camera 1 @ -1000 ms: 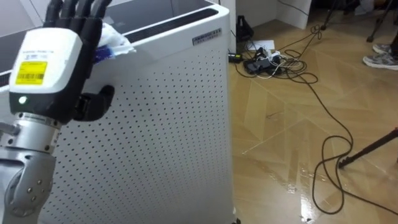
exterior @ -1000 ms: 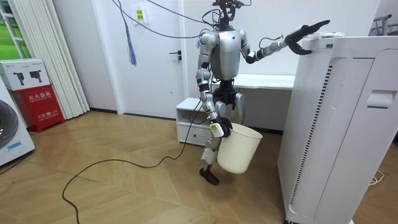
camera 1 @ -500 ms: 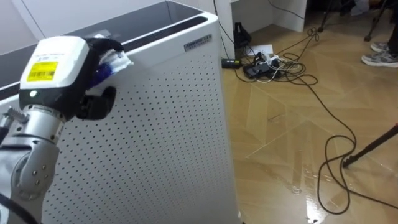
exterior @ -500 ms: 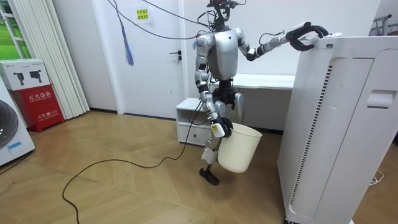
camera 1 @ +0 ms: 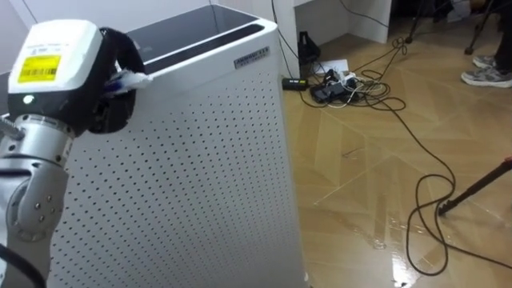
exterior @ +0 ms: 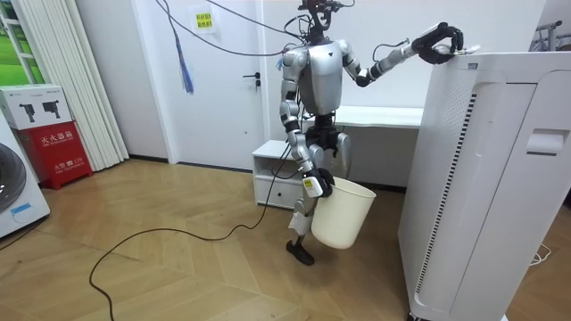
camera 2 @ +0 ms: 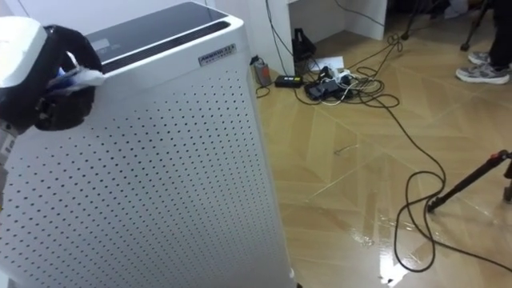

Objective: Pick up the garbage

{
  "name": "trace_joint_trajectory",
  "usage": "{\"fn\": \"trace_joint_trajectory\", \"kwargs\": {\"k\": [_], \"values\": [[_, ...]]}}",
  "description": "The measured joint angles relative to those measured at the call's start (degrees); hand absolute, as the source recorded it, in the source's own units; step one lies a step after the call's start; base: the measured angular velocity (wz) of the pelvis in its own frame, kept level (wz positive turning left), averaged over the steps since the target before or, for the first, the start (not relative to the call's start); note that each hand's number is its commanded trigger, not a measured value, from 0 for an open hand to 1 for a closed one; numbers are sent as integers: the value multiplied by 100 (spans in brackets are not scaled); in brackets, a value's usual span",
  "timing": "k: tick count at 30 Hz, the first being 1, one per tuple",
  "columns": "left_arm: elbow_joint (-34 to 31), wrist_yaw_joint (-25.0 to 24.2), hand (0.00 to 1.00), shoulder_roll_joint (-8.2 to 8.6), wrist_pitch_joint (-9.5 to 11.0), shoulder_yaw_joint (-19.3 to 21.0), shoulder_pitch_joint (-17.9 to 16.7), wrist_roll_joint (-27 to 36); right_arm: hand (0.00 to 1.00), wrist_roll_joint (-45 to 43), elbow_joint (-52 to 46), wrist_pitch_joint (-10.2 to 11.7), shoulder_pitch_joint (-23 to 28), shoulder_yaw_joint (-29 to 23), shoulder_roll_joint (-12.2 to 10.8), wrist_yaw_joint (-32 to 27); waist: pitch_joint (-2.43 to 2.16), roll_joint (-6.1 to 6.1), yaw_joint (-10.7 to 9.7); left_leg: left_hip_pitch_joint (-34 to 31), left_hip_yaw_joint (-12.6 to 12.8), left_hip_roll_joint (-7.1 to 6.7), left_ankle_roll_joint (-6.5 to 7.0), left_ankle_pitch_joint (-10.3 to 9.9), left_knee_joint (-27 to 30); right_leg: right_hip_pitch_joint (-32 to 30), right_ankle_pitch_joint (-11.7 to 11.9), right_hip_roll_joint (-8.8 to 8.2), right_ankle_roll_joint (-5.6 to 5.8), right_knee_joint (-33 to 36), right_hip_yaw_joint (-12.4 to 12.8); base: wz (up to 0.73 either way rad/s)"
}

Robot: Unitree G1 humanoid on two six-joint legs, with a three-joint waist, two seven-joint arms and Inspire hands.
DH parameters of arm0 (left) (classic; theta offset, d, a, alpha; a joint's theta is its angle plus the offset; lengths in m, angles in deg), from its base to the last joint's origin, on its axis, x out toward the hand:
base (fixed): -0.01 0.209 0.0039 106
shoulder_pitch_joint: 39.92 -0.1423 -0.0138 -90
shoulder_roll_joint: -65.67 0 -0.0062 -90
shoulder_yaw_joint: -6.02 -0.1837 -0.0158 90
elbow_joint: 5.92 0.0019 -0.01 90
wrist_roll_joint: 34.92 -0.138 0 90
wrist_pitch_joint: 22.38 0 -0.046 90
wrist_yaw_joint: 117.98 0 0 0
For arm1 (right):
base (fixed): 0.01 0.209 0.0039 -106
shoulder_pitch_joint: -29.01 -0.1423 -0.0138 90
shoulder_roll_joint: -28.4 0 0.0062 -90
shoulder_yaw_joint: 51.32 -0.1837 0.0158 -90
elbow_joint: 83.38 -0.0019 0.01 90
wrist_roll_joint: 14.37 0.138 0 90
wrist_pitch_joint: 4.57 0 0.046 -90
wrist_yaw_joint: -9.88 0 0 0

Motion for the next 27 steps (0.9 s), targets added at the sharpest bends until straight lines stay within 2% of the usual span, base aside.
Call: {"fn": "trace_joint_trajectory", "kwargs": {"k": [3,5,7,10,12,15,17,21,23,27], "values": [[-208,-1,100,-3,-28,6,-13,229,100,269,0,23,0,134,47,-48,22,-56,15,-36,0,-3,0,0,-5,-16,0,-4,0,-20,-13,4],[-516,-54,100,3,-44,41,-55,591,100,278,-103,35,2,251,70,-57,-23,-47,34,-151,-6,-4,0,0,2,-106,0,-10,0,-13,-40,7],[-850,-132,100,19,-26,-2,-55,1003,100,297,-234,40,-2,313,69,-56,-26,-67,30,-218,-67,-17,1,0,8,-115,1,-33,0,-10,-137,17],[-1223,-279,100,48,145,-138,-84,1712,100,391,-339,101,2,465,70,-53,-54,-108,31,-213,-95,-24,1,0,4,-86,1,-45,1,-11,-214,11],[-1420,-443,100,73,191,-296,-85,2131,100,391,-455,133,3,503,75,-40,-53,-108,34,-226,-103,-31,1,0,1,-87,1,-64,2,-11,-294,6],[-1543,-920,100,178,341,-845,-175,3034,100,391,-618,149,-18,685,82,-33,-52,-110,40,-233,-106,-36,1,0,-1,-95,1,-76,3,-7,-316,0],[-1543,-1296,100,364,358,-1303,-238,3499,100,392,-636,195,-71,846,71,-31,-50,-118,38,-235,-116,-37,1,0,2,-99,2,-74,3,-4,-322,0],[-1568,-1719,100,572,506,-1631,-237,4069,100,390,-677,202,-138,1080,66,4,-56,-125,21,-246,-162,-35,3,1,6,-102,2,-74,3,2,-332,1],[-1579,-1915,100,601,543,-1813,-235,4675,100,390,-697,202,-188,1296,88,3,-62,-139,25,-268,-165,-30,3,1,25,-117,2,-85,3,8,-352,3],[-1576,-2162,100,629,585,-2069,-235,5167,100,391,-733,202,-310,1536,109,34,-68,-154,36,-325,-168,-26,16,10,58,-194,2,-89,3,90,-358,0]]}}
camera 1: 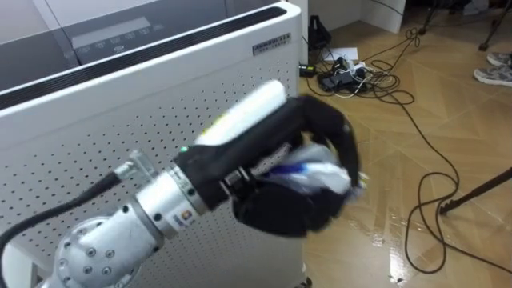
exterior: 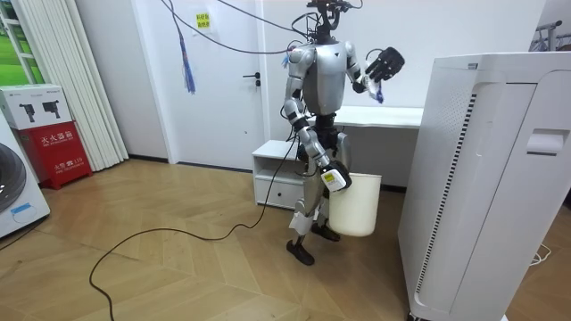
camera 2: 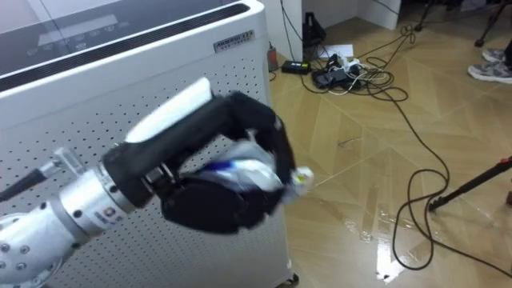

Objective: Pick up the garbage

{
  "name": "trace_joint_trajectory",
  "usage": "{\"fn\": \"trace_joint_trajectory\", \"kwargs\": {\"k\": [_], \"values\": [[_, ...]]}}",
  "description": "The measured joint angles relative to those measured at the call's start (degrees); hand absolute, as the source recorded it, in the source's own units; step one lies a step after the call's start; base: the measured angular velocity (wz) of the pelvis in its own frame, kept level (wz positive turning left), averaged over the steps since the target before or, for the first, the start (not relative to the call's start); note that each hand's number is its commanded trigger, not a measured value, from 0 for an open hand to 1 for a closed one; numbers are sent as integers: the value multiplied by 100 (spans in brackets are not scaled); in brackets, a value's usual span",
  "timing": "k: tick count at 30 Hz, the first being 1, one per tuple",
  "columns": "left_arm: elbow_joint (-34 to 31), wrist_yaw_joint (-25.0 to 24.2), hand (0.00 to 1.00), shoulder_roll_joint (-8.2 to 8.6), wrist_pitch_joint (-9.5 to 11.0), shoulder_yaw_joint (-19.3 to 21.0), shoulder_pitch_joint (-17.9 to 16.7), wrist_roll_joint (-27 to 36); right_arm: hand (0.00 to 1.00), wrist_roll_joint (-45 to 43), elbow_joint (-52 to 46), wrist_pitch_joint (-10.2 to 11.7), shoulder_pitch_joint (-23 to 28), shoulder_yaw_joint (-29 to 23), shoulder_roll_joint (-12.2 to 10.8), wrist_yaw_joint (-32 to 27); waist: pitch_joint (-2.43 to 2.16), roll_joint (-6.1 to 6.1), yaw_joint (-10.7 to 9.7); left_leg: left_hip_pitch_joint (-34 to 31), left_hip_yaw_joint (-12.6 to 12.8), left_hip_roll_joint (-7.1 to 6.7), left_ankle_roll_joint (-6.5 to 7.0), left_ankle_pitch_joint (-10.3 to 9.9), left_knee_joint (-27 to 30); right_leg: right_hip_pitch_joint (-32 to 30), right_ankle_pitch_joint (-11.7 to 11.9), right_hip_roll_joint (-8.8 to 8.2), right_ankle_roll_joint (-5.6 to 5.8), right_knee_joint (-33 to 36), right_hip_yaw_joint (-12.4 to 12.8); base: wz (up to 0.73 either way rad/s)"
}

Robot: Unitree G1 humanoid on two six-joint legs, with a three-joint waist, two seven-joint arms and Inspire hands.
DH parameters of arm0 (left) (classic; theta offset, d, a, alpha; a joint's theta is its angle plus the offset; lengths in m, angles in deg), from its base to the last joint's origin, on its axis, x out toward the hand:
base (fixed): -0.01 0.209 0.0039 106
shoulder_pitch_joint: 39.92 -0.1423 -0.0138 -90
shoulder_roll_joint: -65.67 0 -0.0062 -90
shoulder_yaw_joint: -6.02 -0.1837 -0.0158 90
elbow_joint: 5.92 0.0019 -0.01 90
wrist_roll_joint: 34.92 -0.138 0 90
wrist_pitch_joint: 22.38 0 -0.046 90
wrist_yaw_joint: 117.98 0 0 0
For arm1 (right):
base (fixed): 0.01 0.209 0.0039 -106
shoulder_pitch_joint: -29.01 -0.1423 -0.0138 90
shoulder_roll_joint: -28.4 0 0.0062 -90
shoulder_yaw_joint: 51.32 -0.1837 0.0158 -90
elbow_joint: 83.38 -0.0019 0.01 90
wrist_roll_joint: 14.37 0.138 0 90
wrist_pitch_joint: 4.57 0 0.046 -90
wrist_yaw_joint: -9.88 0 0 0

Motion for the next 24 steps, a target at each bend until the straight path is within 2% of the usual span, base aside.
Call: {"fn": "trace_joint_trajectory", "kwargs": {"k": [7,10,12,14,16,18,19,24], "values": [[20,-175,100,32,62,-155,-5,515,100,-3,-5,0,-70,149,31,-13,5,-9,150,-9,0,1,27,17,41,6,1,-4,2,15,-9,0],[94,-278,100,142,63,-326,-69,717,100,41,-4,-13,-243,367,35,-30,25,-41,223,-100,9,-5,35,25,85,-77,0,-10,3,62,-18,3],[231,-369,100,203,106,-446,-72,746,100,63,-2,-13,-447,398,55,-34,43,-56,232,-251,-84,-5,41,34,162,-193,0,-10,3,109,-63,12],[643,-480,100,320,125,-536,-119,730,100,127,3,-10,-694,473,59,-40,73,-102,278,-391,-143,-16,39,45,225,-314,0,-15,2,176,-124,14],[839,-558,100,330,122,-546,-123,678,100,216,12,-8,-888,482,44,-84,80,-113,294,-594,-202,-19,43,66,306,-461,4,-24,-6,212,-221,20],[1057,-591,100,329,143,-586,-123,678,100,320,269,60,-1154,494,11,-82,110,-156,292,-749,-240,-2,41,98,346,-593,11,-28,-16,276,-282,21],[1322,-598,100,364,173,-617,-123,680,100,411,598,86,-1377,496,-39,-66,145,-212,312,-795,-274,-3,39,118,348,-630,11,-36,-17,300,-326,13],[2204,-694,100,480,204,-628,-123,676,100,616,1144,99,-1866,474,-75,-157,161,-256,428,-1280,-381,-18,63,171,450,-1078,28,-67,-27,400,-403,10]]}}
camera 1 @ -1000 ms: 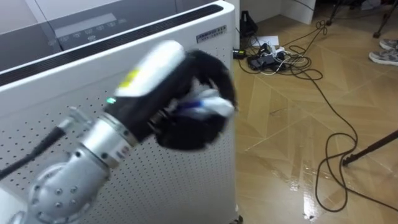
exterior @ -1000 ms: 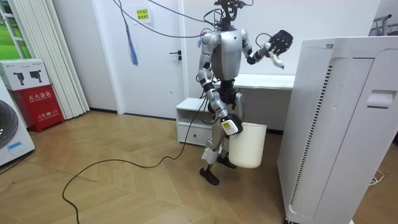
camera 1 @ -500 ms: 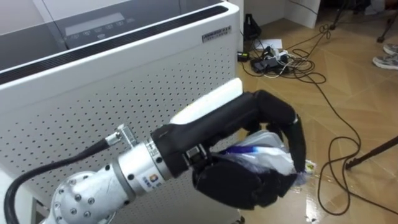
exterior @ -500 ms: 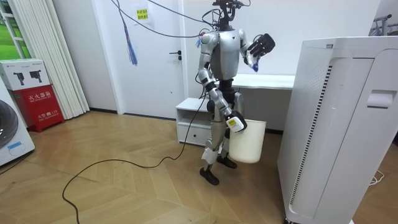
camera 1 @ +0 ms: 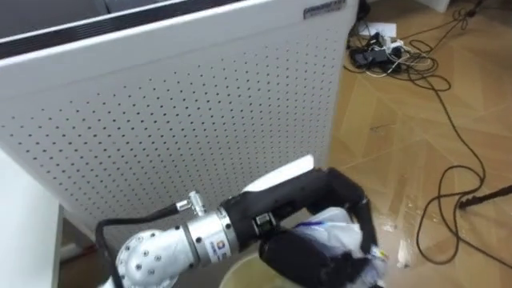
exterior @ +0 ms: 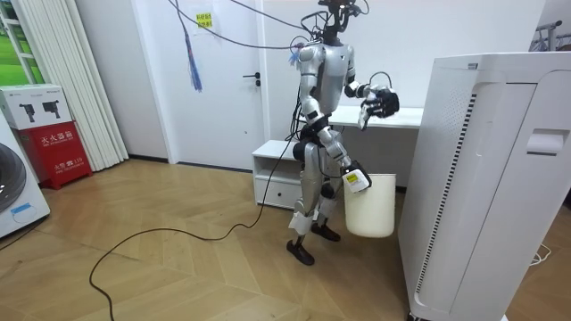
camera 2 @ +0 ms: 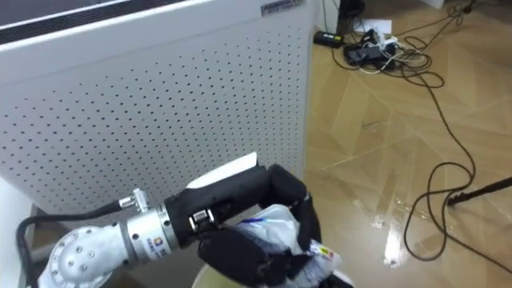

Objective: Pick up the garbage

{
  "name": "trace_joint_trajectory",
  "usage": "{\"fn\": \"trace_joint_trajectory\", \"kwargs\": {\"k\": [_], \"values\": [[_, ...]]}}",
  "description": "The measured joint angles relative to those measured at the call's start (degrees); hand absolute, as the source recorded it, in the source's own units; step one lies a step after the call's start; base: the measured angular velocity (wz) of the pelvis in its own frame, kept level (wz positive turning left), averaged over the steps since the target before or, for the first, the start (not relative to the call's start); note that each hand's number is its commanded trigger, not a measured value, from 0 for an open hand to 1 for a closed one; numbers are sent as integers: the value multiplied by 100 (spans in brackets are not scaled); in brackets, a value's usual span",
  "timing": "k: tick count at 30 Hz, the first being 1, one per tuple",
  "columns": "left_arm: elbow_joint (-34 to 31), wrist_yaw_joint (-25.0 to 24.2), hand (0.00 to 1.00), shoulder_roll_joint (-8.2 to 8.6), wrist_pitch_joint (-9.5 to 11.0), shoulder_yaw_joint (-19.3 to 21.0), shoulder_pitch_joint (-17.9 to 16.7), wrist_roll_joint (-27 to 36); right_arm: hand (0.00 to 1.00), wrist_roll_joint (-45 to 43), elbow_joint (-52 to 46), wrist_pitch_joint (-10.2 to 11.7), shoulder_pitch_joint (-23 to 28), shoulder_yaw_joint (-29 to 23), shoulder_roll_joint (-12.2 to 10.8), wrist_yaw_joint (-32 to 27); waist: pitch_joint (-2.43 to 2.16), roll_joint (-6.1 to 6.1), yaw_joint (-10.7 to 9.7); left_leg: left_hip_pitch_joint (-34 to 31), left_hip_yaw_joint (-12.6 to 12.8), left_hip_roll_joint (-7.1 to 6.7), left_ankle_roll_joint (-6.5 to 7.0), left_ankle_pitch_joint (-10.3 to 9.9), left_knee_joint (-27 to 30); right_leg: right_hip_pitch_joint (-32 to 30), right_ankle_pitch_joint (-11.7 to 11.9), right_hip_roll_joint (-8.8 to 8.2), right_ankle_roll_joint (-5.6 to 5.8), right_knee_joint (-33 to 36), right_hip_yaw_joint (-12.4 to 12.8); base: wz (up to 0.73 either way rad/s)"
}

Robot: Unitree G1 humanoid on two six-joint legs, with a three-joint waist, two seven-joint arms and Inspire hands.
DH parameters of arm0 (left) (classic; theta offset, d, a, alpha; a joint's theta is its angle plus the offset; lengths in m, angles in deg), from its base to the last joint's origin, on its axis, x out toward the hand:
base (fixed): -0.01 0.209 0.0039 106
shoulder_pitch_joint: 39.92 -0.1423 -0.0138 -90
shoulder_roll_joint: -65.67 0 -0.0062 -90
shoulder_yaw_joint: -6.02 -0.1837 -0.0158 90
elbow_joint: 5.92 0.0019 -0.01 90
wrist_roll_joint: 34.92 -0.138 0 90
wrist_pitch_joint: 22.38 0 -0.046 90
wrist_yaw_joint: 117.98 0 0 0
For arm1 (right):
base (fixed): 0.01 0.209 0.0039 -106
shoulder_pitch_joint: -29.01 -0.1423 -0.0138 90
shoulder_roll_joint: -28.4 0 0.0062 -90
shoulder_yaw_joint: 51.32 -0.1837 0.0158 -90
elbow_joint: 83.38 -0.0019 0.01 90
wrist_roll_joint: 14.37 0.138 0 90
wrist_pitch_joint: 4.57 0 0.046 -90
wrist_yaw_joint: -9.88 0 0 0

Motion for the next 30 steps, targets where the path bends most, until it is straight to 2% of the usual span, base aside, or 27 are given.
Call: {"fn": "trace_joint_trajectory", "kwargs": {"k": [4,8,10,15,21,23,26,28,29,30], "values": [[727,9,100,261,12,2,-8,-56,100,8,188,17,-87,-2,-48,-34,9,-16,171,-195,-15,-14,9,20,-10,-208,3,-12,2,12,2,0],[1413,59,100,353,147,3,-12,-56,100,14,287,68,-85,9,-95,-34,13,-20,203,-436,-7,-10,9,20,33,-439,5,-16,1,55,-7,0],[1718,57,100,397,150,2,-20,-76,100,14,296,74,-78,8,-96,-37,16,-25,204,-450,5,-6,9,19,33,-475,5,-19,1,94,-8,0],[2065,72,100,367,200,8,-23,-125,100,-14,295,93,-191,-2,-50,-54,54,-81,201,-629,10,8,8,20,37,-649,5,-32,1,97,0,0],[2389,231,100,289,318,4,-58,-231,100,-14,287,148,-251,-2,-58,-103,73,-110,188,-724,12,7,9,20,52,-739,5,-43,1,113,7,0],[2479,300,100,261,422,4,-101,-231,100,-4,287,209,-260,-2,-61,-115,76,-115,184,-779,9,7,9,20,69,-816,5,-44,1,166,5,0],[2496,388,100,264,423,2,-121,-262,100,-3,287,265,-262,-2,-75,-160,82,-125,175,-885,9,11,9,20,112,-940,5,-51,1,246,20,0],[2496,432,82,270,426,2,-121,-338,100,-3,287,272,-271,-2,-76,-161,83,-126,168,-951,11,12,9,20,143,-1026,5,-56,1,309,21,0],[2496,437,63,268,426,3,-122,-353,100,-2,287,272,-271,-3,-77,-162,84,-128,162,-987,12,12,9,20,155,-1052,5,-57,1,314,24,0],[2496,443,7,269,427,3,-122,-361,100,-2,287,272,-273,-4,-76,-162,85,-129,159,-1006,11,12,9,20,168,-1063,5,-57,1,314,24,0]]}}
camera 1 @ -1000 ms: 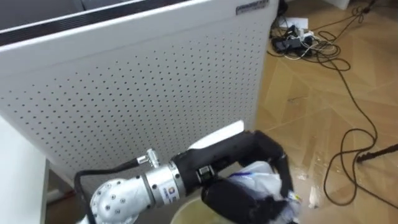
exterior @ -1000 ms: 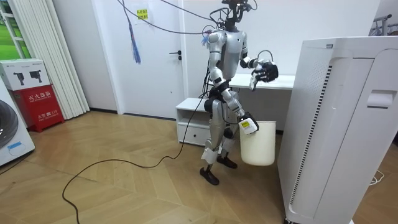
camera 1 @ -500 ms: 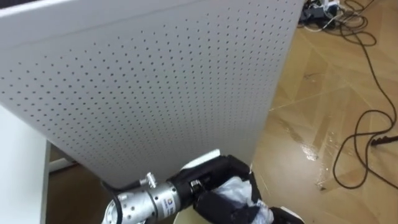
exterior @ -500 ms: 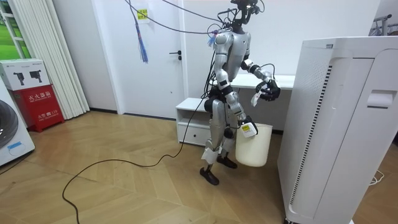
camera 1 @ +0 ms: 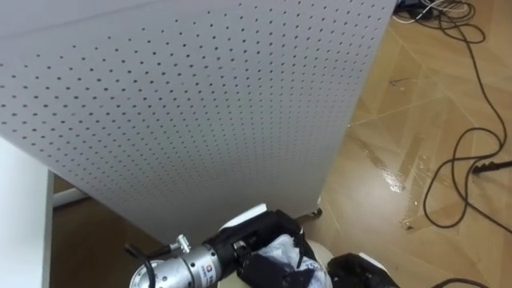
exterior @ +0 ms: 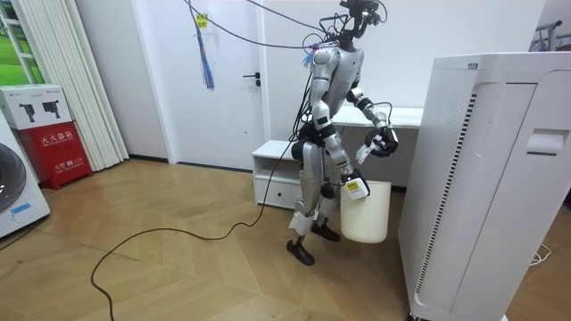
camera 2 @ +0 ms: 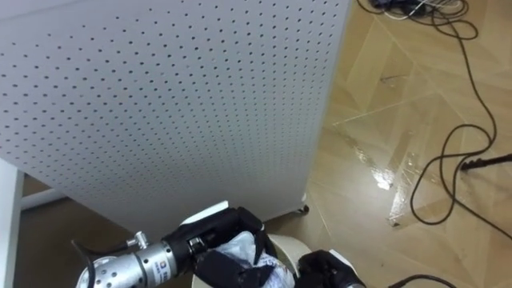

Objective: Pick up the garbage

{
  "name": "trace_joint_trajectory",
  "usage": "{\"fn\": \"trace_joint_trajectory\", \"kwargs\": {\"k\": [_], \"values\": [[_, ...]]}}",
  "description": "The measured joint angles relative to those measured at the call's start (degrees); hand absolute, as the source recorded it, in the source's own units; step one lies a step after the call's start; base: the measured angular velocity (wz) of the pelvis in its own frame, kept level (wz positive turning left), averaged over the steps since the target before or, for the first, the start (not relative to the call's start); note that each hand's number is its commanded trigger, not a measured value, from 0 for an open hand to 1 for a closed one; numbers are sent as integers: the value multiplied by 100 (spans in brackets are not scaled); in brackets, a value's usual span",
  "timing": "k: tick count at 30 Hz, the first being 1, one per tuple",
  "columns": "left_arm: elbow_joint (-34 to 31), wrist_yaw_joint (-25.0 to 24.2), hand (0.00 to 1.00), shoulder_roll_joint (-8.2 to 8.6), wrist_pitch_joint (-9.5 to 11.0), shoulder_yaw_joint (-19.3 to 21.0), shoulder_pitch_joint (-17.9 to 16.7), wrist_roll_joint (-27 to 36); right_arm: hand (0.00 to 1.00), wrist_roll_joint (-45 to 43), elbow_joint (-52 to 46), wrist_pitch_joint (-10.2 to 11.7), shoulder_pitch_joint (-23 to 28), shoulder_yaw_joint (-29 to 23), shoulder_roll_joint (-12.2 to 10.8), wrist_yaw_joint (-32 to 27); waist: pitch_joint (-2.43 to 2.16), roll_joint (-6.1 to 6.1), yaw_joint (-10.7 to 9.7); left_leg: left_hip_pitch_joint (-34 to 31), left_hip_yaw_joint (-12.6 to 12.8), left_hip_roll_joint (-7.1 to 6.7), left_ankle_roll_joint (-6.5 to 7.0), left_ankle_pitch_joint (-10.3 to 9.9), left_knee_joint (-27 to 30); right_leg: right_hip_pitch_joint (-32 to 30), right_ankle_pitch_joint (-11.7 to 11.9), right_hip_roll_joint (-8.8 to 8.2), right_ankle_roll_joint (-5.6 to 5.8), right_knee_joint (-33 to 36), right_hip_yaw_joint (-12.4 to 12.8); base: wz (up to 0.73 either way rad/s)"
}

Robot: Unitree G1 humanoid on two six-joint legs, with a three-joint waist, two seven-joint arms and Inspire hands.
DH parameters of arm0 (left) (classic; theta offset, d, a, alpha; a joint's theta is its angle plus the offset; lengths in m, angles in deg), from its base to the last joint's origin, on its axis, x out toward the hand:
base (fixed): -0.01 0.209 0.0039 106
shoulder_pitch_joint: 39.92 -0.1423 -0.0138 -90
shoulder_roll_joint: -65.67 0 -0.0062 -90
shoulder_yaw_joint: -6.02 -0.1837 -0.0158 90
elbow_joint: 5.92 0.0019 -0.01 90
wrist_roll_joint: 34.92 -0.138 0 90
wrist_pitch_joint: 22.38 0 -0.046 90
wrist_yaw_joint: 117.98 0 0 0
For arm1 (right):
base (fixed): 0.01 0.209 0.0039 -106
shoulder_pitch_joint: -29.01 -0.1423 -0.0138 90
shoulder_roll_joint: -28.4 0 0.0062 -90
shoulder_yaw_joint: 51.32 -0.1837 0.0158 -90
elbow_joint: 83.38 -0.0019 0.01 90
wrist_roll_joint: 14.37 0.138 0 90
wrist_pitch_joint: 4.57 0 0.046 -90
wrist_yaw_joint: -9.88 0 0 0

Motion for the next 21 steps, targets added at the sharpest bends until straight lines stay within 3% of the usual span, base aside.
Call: {"fn": "trace_joint_trajectory", "kwargs": {"k": [1,21], "values": [[0,20,0,0,0,0,-2,-36,100,0,0,0,0,0,-1,0,1,-2,0,-25,1,0,2,1,11,-22,0,-1,0,2,1,0],[193,192,0,56,2,0,-3,-84,100,-8,8,-6,9,8,-31,-150,6,4,0,-211,2,-13,48,31,273,-172,0,-51,-1,223,-28,0]]}}
